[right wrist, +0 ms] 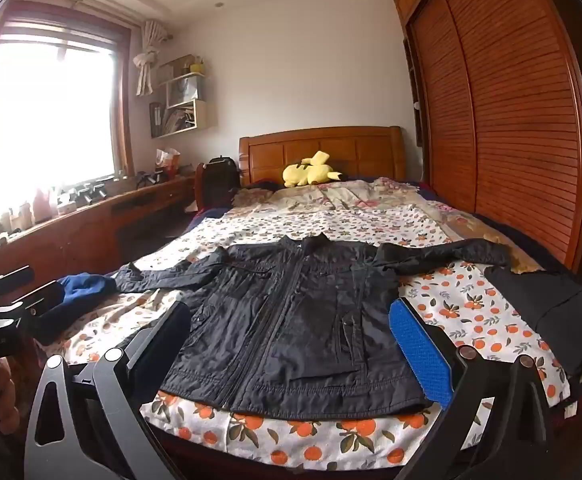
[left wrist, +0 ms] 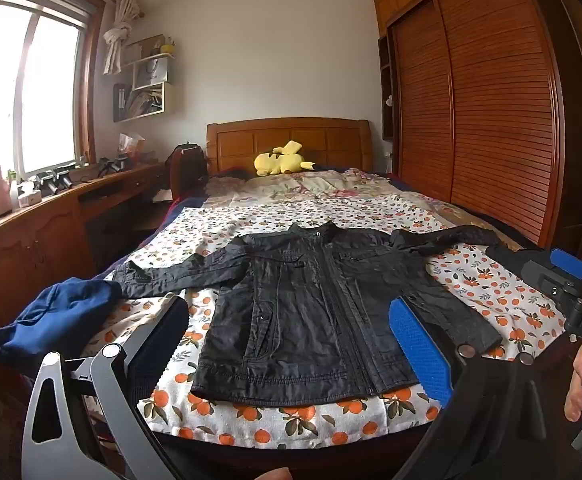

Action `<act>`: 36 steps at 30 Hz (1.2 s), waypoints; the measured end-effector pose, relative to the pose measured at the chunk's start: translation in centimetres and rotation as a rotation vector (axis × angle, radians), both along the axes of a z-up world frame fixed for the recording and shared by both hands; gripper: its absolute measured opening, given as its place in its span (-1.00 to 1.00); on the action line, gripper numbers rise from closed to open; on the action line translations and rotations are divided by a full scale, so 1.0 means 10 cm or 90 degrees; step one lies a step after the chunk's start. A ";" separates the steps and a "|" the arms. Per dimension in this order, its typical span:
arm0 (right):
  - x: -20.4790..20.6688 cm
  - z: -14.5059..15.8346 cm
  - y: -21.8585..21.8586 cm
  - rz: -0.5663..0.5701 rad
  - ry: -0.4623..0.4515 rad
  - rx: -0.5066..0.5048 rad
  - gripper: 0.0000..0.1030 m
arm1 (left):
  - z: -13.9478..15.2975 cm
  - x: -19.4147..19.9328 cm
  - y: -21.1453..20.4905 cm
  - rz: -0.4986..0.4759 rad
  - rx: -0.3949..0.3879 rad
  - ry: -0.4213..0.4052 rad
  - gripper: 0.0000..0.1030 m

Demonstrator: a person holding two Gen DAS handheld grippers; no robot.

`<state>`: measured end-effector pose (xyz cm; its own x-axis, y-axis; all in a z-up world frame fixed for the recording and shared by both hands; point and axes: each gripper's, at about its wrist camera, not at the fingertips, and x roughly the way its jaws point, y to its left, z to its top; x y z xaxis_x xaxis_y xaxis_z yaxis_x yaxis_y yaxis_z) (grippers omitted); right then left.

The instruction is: Fold large clothes

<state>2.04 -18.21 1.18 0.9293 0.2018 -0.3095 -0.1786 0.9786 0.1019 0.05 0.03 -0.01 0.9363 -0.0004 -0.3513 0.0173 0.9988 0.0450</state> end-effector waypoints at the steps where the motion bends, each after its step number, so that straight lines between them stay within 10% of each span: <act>1: 0.00 0.00 0.00 0.000 0.000 -0.003 0.87 | 0.00 0.00 0.00 0.000 -0.002 -0.002 0.96; 36: -0.02 0.00 0.00 -0.001 -0.003 -0.001 0.87 | 0.07 -0.02 0.01 -0.001 -0.009 -0.007 0.96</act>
<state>1.87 -18.20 1.18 0.9308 0.2004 -0.3058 -0.1779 0.9789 0.1001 -0.14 0.16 0.71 0.9403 -0.0069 -0.3403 0.0184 0.9994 0.0307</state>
